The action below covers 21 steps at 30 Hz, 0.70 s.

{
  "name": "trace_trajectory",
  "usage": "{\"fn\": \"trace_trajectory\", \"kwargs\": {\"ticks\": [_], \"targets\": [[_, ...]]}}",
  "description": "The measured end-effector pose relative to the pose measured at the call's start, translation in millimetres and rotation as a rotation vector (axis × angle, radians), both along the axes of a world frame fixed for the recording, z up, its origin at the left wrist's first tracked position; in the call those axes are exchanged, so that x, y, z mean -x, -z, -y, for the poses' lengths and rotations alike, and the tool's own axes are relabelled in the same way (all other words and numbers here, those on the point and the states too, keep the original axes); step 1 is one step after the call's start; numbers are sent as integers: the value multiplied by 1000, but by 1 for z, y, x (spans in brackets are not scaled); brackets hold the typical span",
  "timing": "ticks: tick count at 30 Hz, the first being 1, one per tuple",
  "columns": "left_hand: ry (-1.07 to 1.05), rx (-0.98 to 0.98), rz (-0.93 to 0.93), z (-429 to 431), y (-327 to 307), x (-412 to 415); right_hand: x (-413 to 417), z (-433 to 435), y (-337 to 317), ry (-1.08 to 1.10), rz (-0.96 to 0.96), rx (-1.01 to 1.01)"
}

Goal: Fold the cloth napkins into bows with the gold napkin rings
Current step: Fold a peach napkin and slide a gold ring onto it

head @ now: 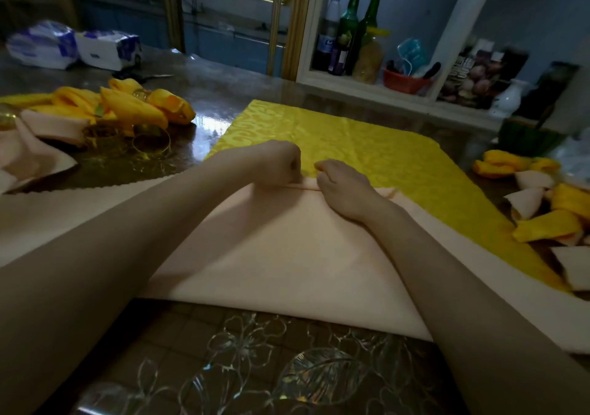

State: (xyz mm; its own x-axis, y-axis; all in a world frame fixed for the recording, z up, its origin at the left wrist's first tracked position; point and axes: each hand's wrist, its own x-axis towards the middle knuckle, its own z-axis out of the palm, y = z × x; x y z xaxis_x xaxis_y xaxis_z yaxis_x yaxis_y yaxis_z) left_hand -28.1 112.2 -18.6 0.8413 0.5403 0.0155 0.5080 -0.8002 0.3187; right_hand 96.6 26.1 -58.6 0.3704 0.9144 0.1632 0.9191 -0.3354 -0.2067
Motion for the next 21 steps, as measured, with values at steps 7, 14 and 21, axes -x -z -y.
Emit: {"fn": "trace_trajectory", "kwargs": {"ticks": [7,14,21], "targets": [[75,94,74,-9,-3,12,4,3,-4,10,32,28],[67,-81,97,-11,2,12,0,8,-27,30,-173,36],[34,-377,76,-2,2,6,1,31,-45,-27,-144,19]]}}
